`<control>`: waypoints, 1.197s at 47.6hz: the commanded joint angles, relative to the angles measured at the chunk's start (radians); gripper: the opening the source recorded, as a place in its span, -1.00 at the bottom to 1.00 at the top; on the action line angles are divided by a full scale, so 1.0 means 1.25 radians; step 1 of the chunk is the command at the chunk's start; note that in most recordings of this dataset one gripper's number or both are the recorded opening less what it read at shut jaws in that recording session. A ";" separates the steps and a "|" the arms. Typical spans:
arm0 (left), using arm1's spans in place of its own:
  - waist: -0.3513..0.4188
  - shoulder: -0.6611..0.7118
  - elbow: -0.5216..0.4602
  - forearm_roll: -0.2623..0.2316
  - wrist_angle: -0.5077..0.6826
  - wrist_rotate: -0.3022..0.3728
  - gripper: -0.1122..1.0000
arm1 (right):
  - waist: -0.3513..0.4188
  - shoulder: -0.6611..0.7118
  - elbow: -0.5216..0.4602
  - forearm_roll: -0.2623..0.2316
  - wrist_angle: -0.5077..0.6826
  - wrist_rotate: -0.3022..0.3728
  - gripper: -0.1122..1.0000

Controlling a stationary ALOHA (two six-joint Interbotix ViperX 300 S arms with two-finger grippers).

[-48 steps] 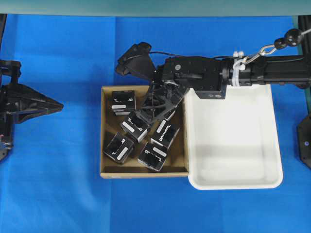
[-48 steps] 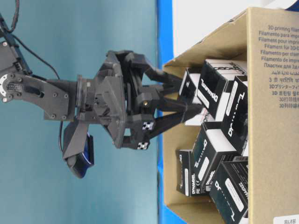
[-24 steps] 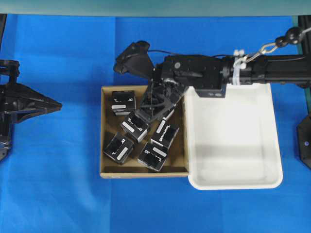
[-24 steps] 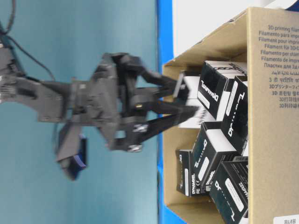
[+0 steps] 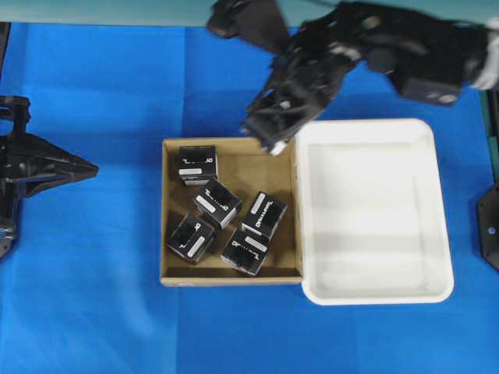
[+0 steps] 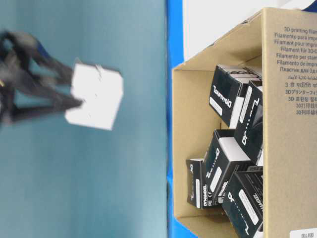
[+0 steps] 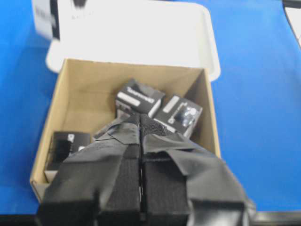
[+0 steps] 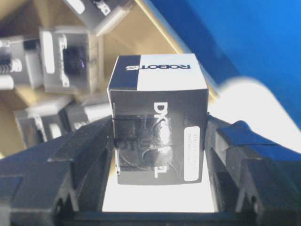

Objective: Pick a box that is randomly placed inside the cardboard box.
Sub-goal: 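Lift the servo box out and move it right over the white tray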

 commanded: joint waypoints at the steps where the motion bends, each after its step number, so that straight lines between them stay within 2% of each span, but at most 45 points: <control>1: 0.001 0.001 -0.012 0.001 -0.005 -0.001 -0.92 | -0.010 -0.037 0.012 -0.002 0.033 -0.002 0.31; 13: 0.001 0.001 -0.012 0.001 -0.005 -0.001 -0.92 | -0.028 -0.088 0.098 -0.005 0.070 -0.006 0.31; 18: 0.001 0.001 -0.012 0.001 -0.005 -0.001 -0.92 | -0.027 -0.103 0.129 -0.005 0.065 -0.032 0.31; 26: 0.001 0.001 -0.012 0.001 -0.005 -0.001 -0.92 | -0.026 -0.134 0.193 -0.005 0.020 -0.150 0.31; 33: 0.001 0.001 -0.015 0.001 -0.007 -0.001 -0.92 | -0.022 -0.150 0.253 -0.005 -0.043 -0.272 0.31; 36: 0.001 0.001 -0.015 0.001 -0.009 -0.001 -0.92 | -0.018 -0.153 0.286 -0.005 -0.080 -0.341 0.31; 43: 0.001 0.000 -0.016 0.001 -0.007 -0.001 -0.92 | -0.015 -0.151 0.349 -0.005 -0.157 -0.453 0.31; 51: 0.001 0.002 -0.016 0.001 -0.010 -0.001 -0.92 | -0.015 -0.141 0.411 -0.006 -0.241 -0.545 0.31; 57: 0.002 0.004 -0.016 0.001 -0.011 -0.001 -0.92 | -0.015 -0.125 0.447 -0.005 -0.290 -0.572 0.31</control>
